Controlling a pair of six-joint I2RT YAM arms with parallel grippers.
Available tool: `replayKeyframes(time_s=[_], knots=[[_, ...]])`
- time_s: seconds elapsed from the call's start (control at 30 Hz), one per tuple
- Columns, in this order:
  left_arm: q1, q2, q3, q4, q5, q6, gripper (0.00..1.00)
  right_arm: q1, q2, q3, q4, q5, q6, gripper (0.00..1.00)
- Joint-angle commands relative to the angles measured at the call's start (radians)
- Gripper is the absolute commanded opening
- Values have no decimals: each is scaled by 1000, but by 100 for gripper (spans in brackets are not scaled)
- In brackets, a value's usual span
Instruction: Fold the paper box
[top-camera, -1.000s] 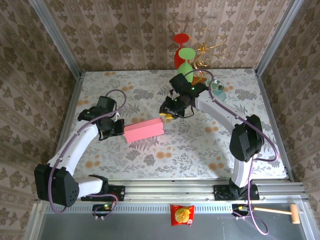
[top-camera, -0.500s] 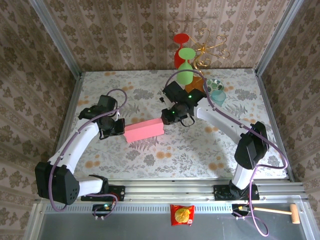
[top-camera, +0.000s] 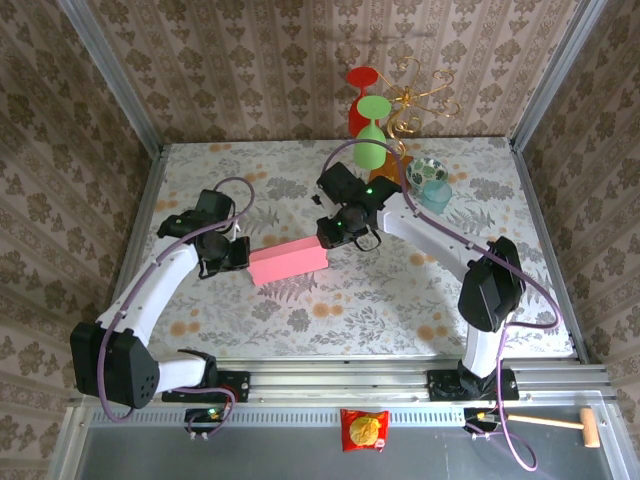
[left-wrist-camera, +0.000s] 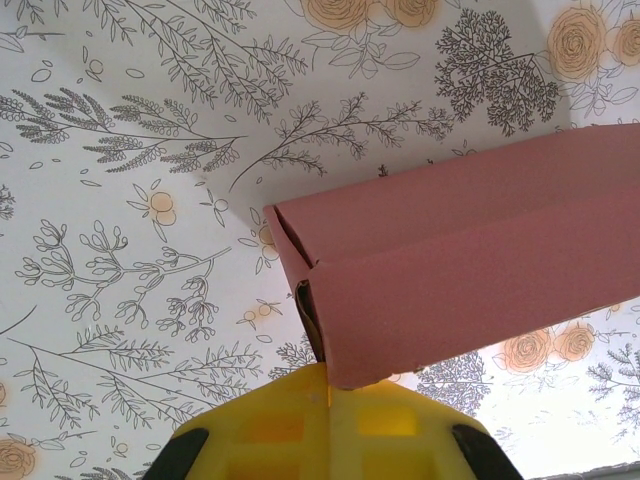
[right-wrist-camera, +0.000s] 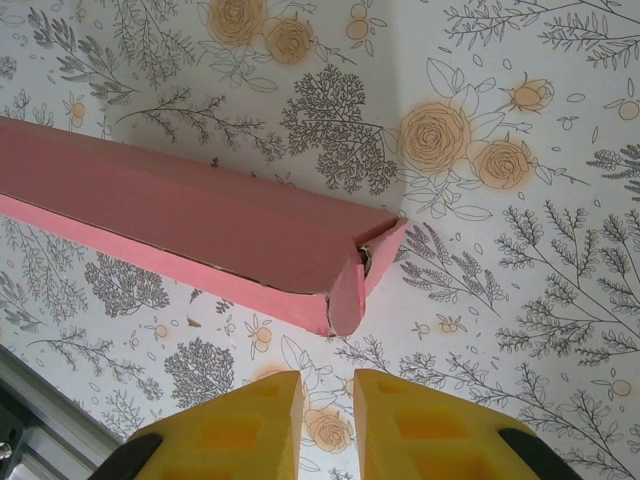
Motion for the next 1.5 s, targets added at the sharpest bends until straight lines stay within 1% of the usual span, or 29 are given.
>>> replayKeyframes(time_s=[0.0, 0.3, 0.5, 0.6, 0.9, 1.03, 1.13, 1.23, 1.37, 1.47], knots=[[-8, 20, 6, -63, 4, 4, 0, 6, 27, 40, -24, 34, -25, 22], [-8, 21, 11, -70, 6, 9, 0, 6, 57, 66, -16, 80, -63, 22], [-8, 23, 13, -74, 8, 13, 0, 6, 60, 57, 19, 79, -74, 19], [-10, 29, 16, -76, 10, 15, 0, 6, 64, 56, 33, 75, -73, 16], [-6, 49, 27, -83, 22, 15, 0, 4, 69, 32, 89, 86, -77, 16], [0, 55, 32, -95, 23, 14, 0, 3, 47, -11, 126, 100, -88, 18], [3, 62, 34, -103, 27, 15, 0, -6, 4, -69, 181, 86, -92, 18], [7, 66, 42, -110, 31, 14, 0, -21, -62, -155, 277, 47, -95, 20], [10, 72, 57, -121, 35, 12, 0, -55, -144, -272, 418, -27, -94, 26], [11, 76, 64, -123, 35, 13, 0, -76, -157, -311, 459, -63, -93, 27]])
